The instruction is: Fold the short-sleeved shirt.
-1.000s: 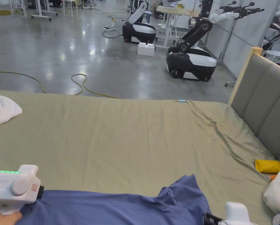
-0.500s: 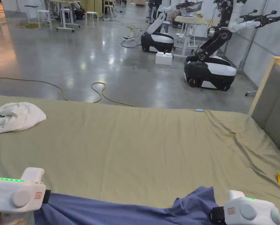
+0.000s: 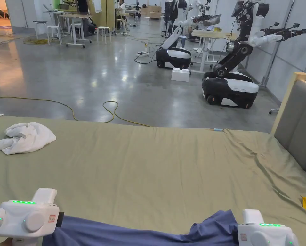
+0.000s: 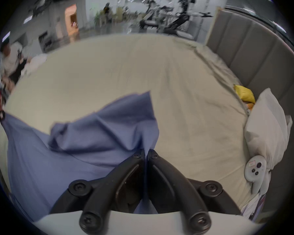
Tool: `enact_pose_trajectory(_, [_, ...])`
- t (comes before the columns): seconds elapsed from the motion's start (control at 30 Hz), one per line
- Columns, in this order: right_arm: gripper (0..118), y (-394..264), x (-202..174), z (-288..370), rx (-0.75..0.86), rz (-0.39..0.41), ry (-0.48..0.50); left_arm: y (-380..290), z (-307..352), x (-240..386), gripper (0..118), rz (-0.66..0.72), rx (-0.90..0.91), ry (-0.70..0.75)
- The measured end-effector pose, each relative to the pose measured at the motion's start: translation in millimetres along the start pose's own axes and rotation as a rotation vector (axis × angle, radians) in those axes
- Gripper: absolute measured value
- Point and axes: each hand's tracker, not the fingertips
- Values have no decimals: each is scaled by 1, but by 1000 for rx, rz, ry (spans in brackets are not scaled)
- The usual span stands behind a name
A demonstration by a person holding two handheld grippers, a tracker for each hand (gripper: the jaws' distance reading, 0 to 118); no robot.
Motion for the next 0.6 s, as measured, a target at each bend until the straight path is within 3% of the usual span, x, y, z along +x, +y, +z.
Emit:
enact_pose_trajectory(0.13, [3,11,1,51,110,40,-2,11,36,-8,6,29,81,-17])
enact_pose_trajectory(0.33, [3,33,6,130,308,-5,17,26,102,-17,6,40,213,-22])
enact_pose_trajectory(0.6, [3,94,-2,245,573,18,35,70,212,-31,6,59,396,-11])
